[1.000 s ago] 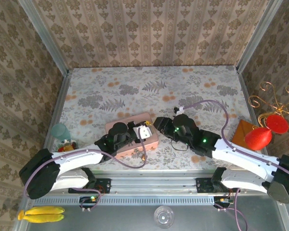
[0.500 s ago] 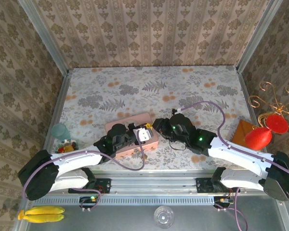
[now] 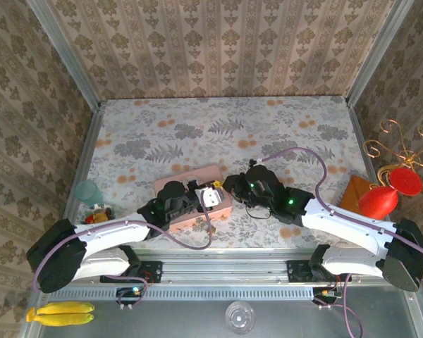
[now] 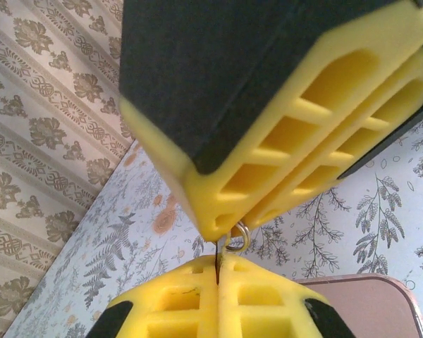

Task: Unlock a padlock with a key

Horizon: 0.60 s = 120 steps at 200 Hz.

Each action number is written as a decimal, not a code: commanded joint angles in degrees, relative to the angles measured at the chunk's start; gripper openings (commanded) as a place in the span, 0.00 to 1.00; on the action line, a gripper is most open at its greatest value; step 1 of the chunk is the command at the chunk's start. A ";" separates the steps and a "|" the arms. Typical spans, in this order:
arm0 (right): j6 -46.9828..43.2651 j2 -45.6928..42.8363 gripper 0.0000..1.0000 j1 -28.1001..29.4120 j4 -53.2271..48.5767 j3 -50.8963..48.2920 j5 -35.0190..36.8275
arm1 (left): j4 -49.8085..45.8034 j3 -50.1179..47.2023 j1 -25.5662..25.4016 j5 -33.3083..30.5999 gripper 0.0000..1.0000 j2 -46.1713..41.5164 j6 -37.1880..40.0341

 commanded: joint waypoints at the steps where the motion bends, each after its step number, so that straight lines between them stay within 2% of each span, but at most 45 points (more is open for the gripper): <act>1: -0.24 0.52 0.09 -0.38 -1.25 1.15 -0.05 | 0.40 0.73 -0.60 1.27 0.00 0.23 0.63; 11: -0.54 0.20 0.06 -0.34 -1.37 1.01 0.34 | 0.61 0.69 -0.67 1.24 0.00 0.08 0.58; 22: -0.93 -0.22 0.04 -0.38 -1.53 0.93 0.78 | 0.98 0.40 -0.67 1.26 0.05 -0.09 0.35; 42: -2.06 -0.76 0.01 -0.51 -1.66 0.95 1.14 | 2.60 -0.05 -0.59 -0.10 0.20 -0.27 -1.28; 60: -3.40 -1.16 0.00 -0.93 -2.14 1.06 1.74 | 3.92 -0.49 -0.01 -1.56 0.30 -0.83 -3.58; 76: -4.79 -1.83 0.00 -1.58 -2.25 0.77 2.48 | 4.19 -0.59 1.56 -1.72 0.37 -2.29 -8.12; 109: -8.05 -4.32 0.00 -3.67 2.40 -2.28 3.90 | 4.91 -1.57 5.00 3.13 0.47 -7.20 -17.83; 120: -9.20 -5.26 0.00 -4.03 6.83 -4.38 4.31 | 8.45 -2.69 5.44 0.07 0.56 -8.33 -23.22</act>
